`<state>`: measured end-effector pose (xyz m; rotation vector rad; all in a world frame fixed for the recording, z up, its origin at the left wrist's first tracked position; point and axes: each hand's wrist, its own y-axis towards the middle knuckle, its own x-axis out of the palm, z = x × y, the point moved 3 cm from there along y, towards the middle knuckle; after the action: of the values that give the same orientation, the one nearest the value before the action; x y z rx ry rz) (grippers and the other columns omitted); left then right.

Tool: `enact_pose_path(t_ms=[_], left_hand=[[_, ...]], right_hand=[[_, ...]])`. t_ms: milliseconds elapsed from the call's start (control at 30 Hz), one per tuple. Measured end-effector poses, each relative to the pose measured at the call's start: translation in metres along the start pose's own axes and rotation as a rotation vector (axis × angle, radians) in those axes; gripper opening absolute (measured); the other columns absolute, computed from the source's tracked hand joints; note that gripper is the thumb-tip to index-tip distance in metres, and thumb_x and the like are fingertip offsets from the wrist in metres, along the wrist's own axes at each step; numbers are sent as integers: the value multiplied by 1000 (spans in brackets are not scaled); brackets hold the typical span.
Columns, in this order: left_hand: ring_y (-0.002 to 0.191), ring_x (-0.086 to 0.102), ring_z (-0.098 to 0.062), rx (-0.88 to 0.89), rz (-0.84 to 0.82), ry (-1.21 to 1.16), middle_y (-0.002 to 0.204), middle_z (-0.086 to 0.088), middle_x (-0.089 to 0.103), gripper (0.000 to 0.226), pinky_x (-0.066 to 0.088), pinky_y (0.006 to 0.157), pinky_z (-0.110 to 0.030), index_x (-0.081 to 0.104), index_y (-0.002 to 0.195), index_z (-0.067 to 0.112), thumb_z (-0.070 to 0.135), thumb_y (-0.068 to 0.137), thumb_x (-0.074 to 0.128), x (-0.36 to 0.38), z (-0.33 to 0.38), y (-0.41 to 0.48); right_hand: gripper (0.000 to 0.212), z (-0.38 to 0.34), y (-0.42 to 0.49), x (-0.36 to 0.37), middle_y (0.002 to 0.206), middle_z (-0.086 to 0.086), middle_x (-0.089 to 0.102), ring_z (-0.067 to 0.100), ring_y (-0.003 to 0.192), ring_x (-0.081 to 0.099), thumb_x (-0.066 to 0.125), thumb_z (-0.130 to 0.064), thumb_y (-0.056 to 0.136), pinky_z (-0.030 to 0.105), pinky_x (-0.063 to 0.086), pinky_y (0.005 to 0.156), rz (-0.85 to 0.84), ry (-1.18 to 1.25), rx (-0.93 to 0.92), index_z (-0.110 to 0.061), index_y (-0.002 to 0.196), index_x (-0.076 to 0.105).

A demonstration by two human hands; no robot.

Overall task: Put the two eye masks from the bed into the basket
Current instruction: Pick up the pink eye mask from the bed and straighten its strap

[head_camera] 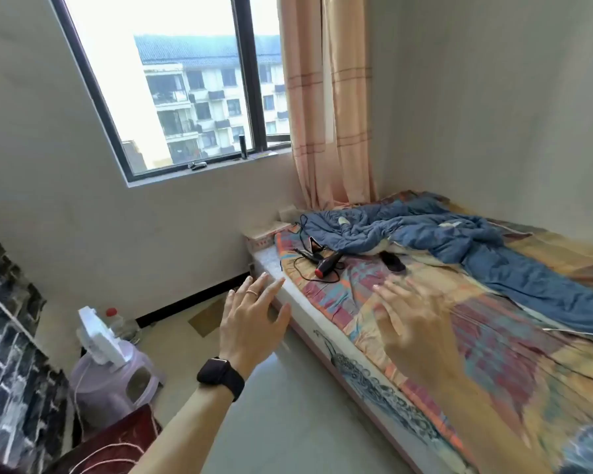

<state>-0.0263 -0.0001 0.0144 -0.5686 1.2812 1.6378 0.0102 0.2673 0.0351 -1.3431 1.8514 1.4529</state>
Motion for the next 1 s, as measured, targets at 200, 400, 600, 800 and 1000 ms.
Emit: enact_pose_path(t_ms=[200,400,600,800,1000], left_hand=[[142,37,-24,-35,-151,8,149,-1,50,56,26,117,-50,52,138,37,58,87,41,68,-59,56],[143,35,-25,38,-248,7,150,-1,48,50,23,117,-49,50,139,38,51,91,52,118,-100,124],[144,34,-25,40,-324,-14,150,-1,48,50,23,117,-50,49,139,40,51,90,51,174,-120,182],[145,32,-24,39,-390,-29,151,1,47,49,23,118,-50,46,139,43,53,91,49,251,-132,257],[145,32,-24,-22,-442,29,152,-1,46,52,22,117,-47,44,140,43,56,90,45,327,-149,353]], right_hand=[[43,6,48,79,132,-3,66,23,136,43,46,-41,93,44,31,114,-85,16,87,-25,127,66],[45,16,95,140,136,-5,63,20,138,42,41,-46,94,47,32,114,-108,-4,191,-30,129,64],[47,37,143,192,138,-7,62,17,139,39,40,-49,94,45,32,115,-158,4,298,-30,132,61],[44,80,215,254,140,-12,59,14,140,36,44,-46,96,40,30,116,-187,24,324,-31,134,59],[45,130,313,326,143,-12,56,12,141,34,44,-47,96,41,30,116,-295,92,339,-33,137,56]])
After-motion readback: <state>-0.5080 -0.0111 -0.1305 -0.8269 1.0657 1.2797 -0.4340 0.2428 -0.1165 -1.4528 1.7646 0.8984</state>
